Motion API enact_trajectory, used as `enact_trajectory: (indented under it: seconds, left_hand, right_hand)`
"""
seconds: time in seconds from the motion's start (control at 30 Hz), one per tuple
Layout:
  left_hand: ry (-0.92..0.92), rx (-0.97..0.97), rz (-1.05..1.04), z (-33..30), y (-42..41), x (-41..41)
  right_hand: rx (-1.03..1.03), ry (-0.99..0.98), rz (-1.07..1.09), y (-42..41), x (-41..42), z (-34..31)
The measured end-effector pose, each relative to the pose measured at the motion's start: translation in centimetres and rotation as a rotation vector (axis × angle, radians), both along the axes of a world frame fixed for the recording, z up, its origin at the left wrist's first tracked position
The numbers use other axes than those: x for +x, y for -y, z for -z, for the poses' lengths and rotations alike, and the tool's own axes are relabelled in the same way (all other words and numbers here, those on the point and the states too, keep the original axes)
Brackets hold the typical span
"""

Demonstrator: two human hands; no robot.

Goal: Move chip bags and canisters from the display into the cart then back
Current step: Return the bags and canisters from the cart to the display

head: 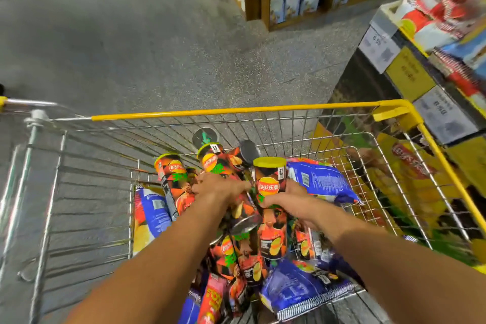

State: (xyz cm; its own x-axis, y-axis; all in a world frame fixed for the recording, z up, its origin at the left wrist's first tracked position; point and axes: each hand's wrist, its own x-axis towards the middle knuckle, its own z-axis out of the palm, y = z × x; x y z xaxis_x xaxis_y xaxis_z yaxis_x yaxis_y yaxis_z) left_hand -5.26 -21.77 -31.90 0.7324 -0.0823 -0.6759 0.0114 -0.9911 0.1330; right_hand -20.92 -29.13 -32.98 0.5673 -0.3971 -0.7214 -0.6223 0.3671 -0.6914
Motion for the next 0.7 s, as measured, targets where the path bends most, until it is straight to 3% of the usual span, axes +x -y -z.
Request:
enact_trajectory:
  seconds: [0.2,0.33,0.47,0.7]
  left_hand:
    - [-0.223,-0.628,0.031,-3.7,-2.0,-1.8]
    - [-0.434,-0.914,0.045,-8.2,-1.0,-3.4]
    - [-0.265,-0.904,0.163,-12.1,0.6,-5.2]
    - [-0.355,-1.121,0.536,-18.0,3.1,-11.6]
  right_hand:
    - [-0.016,0.119,0.153,1.6,-0.6,-5.0]
    - [0.003,0.142,0.275,2.1,-2.5,-8.7]
    - [-0.160,0.153,0.313,2.3,-6.0,-12.6]
    - [-0.423,0.266,0.463,2.4,-13.5,-19.4]
